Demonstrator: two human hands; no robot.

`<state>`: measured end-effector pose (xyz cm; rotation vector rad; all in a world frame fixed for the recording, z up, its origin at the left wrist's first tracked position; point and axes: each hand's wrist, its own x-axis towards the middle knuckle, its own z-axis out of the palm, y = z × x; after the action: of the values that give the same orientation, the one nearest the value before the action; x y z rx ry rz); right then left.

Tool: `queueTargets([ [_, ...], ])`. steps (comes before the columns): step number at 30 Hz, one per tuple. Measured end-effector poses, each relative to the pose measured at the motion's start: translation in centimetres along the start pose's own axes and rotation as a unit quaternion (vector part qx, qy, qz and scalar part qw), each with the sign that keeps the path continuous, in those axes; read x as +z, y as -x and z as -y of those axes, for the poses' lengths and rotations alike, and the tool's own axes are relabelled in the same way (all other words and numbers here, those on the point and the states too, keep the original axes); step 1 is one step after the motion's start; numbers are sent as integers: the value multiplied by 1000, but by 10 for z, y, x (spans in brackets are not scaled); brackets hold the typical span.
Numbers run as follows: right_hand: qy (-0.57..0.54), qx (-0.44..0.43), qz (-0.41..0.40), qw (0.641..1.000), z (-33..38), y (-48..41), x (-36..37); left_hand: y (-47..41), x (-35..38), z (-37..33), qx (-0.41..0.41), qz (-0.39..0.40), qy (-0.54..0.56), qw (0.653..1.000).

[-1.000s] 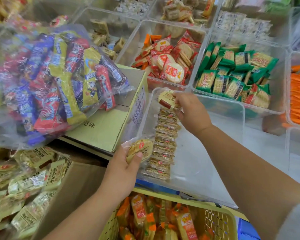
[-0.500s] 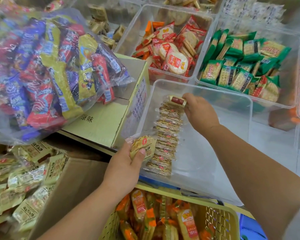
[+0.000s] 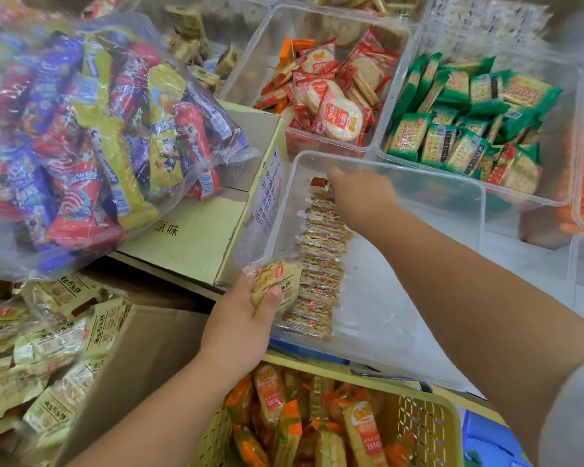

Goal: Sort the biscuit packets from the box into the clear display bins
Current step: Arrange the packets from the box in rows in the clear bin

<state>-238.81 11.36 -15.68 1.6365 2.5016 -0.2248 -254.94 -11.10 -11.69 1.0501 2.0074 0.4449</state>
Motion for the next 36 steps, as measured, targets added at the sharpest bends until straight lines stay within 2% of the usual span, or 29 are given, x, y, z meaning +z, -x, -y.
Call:
queueTargets([
  [2, -107, 16, -21, 994, -4, 2, 9, 0, -1, 0, 0, 1, 8, 1000],
  [4, -266, 58, -41, 961, -9, 8, 18, 0, -1, 1, 0, 4, 21, 1000],
  [6, -364, 87, -48, 926, -14, 13, 26, -1, -1, 2, -1, 9, 31, 999],
  [9, -389, 97, -39, 915, -16, 17, 37, -2, -1, 3, -2, 15, 33, 999],
  [12, -433, 105, 4, 895, -17, 20, 39, -3, 0, 4, -2, 14, 38, 999],
  [17, -566, 122, 68, 813, -24, 23, 30, -4, 1, 6, 4, 15, 44, 999],
  [21, -601, 126, 74, 786, -25, 22, 31, -5, 1, 6, 5, 16, 47, 999],
  [26, -566, 126, 13, 815, -27, 23, 36, -6, 1, 8, 5, 16, 61, 998],
  [29, -505, 120, -13, 855, -29, 20, 41, -6, 1, 7, 3, 22, 66, 998],
  [33, -322, 79, -76, 941, -27, 16, 39, -5, 1, 7, 10, 24, 65, 998],
  [36, -169, 25, -68, 983, -20, 9, 32, -5, 2, 8, 17, 24, 62, 998],
])
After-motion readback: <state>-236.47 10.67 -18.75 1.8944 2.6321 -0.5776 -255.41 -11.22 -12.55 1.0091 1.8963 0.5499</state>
